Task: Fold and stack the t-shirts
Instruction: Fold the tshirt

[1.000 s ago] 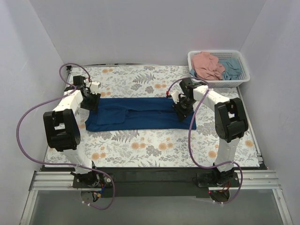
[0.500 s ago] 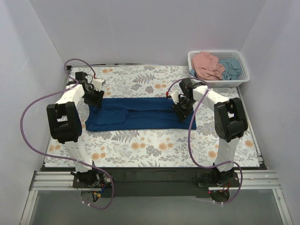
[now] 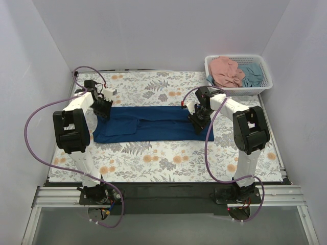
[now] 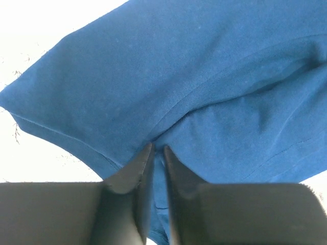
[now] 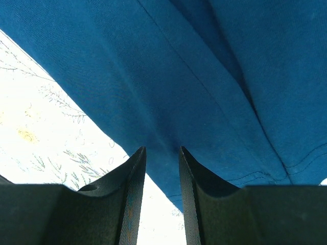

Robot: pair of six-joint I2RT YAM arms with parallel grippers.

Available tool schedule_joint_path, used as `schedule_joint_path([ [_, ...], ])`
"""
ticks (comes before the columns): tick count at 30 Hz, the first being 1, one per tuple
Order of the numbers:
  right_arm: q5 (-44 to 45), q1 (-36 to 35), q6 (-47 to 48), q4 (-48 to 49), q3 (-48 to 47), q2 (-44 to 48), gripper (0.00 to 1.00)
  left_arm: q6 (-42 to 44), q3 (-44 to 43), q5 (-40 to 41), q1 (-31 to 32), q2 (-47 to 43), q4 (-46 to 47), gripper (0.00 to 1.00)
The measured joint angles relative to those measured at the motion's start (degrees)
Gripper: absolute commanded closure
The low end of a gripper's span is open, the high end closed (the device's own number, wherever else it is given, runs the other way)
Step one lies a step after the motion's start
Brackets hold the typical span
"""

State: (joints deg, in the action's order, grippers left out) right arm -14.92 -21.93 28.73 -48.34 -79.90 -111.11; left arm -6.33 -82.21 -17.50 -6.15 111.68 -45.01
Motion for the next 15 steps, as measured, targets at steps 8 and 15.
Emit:
schedule_joint_path([
  [8, 0.22, 0.00, 0.17, 0.02, 0.20, 0.00, 0.62, 0.15, 0.00, -1.46, 0.35, -0.17, -0.04, 1.00],
  [15, 0.20, 0.00, 0.17, 0.02, 0.20, -0.02, 0.62, 0.17, 0.00, -2.03, 1.42, -3.17, 0.09, 1.00],
])
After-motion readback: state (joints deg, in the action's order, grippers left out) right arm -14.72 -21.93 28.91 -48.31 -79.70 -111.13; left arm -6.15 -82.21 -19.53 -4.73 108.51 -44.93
